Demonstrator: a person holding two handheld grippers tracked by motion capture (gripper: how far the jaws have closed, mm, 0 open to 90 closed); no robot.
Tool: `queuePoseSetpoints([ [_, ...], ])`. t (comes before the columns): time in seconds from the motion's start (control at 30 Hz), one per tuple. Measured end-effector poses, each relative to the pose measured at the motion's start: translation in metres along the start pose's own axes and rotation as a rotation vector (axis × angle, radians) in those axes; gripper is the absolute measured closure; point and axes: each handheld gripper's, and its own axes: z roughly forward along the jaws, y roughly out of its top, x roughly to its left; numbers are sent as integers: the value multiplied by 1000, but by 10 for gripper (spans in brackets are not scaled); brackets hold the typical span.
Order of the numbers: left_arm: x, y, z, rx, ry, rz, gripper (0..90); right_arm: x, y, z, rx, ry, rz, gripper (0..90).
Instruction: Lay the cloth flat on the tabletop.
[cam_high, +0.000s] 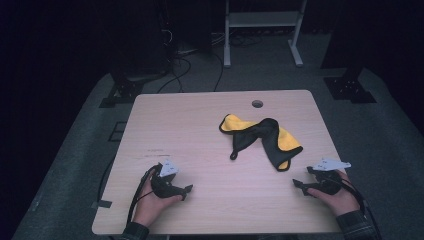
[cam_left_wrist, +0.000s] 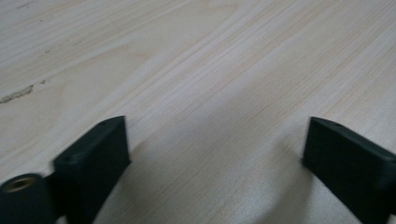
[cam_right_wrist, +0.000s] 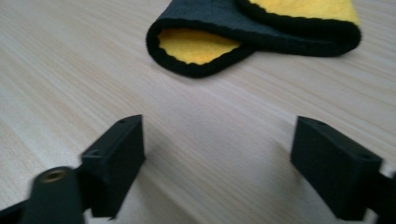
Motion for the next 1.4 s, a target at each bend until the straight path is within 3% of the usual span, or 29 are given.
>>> queuePoseSetpoints([
  [0.1, 2, 1, -3, -5, -3, -12, 140, -4, 0, -2, -5, -6, 28, 325],
  [0.17, 2, 0, -4, -10, -11, -10, 194, -8, 1, -5, -5, 0, 71, 358],
  [0.5, 2, -1, -3, -27, -11, 11, 218, -6, 21, -10, -88, -9, 57, 414],
  [0.83, 2, -1, -2, -26, -10, 15, 195, -8, 55, 16, -121, -2, 42, 451],
  [0.93, 2, -1, -2, -26, -11, 13, 192, -8, 60, 23, -108, 0, 44, 446],
  [1.23, 2, -1, -2, -27, -11, 11, 190, -15, 87, 55, -127, -26, 52, 339],
  [1.4, 1, -1, -2, -32, -11, 11, 186, -19, 98, 70, -138, -40, 65, 332],
])
